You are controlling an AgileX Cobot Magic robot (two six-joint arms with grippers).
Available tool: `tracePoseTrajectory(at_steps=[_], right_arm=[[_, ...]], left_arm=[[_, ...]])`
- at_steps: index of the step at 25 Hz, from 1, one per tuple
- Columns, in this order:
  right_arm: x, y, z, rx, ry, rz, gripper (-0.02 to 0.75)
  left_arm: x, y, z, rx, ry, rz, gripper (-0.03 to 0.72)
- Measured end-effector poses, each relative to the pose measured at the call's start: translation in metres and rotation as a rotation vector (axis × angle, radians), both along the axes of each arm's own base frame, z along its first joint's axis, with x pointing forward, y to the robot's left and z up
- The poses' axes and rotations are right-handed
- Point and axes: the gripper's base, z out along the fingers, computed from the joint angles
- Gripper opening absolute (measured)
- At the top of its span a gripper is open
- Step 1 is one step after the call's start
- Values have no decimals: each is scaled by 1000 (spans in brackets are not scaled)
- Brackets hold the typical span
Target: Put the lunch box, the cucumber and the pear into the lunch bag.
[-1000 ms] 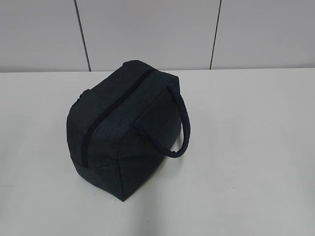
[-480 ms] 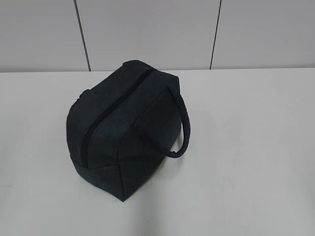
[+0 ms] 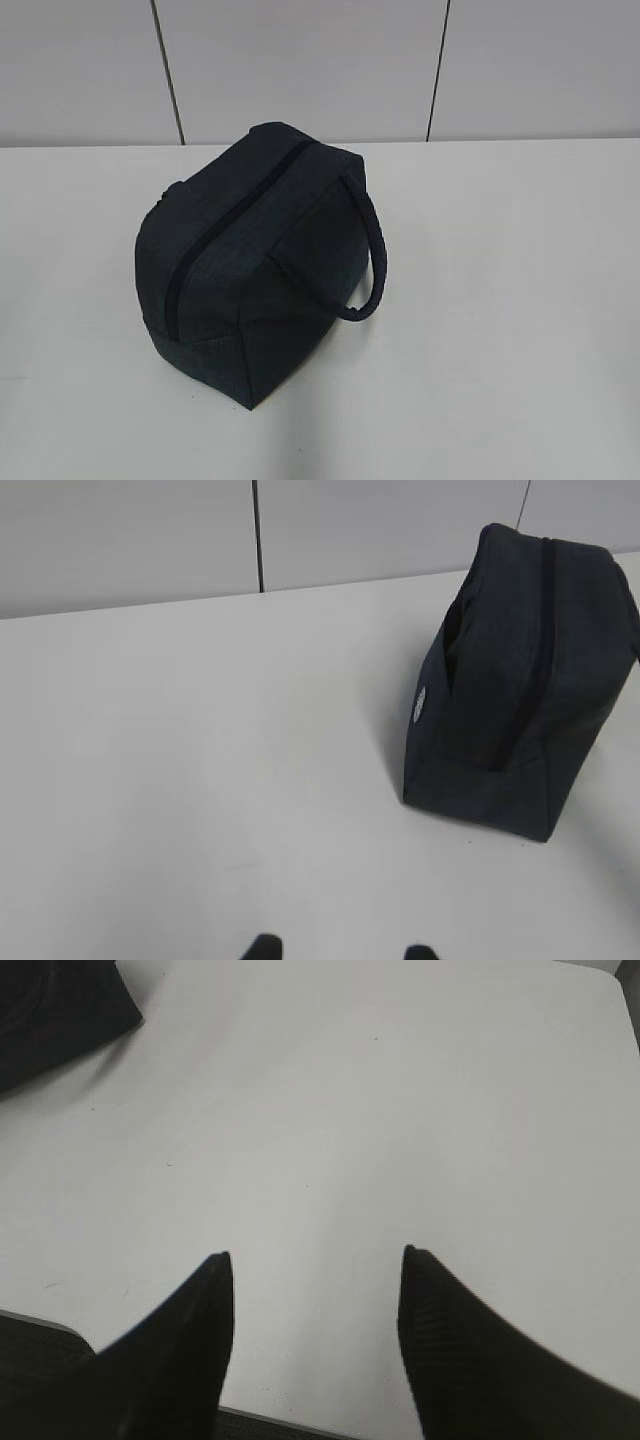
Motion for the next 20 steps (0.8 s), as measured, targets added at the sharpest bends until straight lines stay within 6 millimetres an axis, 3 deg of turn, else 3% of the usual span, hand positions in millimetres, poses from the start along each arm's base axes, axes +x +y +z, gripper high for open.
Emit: tracePoseTrajectory(at_steps=[20], right_arm=[[0, 0, 0, 0, -2, 0, 417]], left_arm=[[0, 0, 0, -1, 0, 2, 237]])
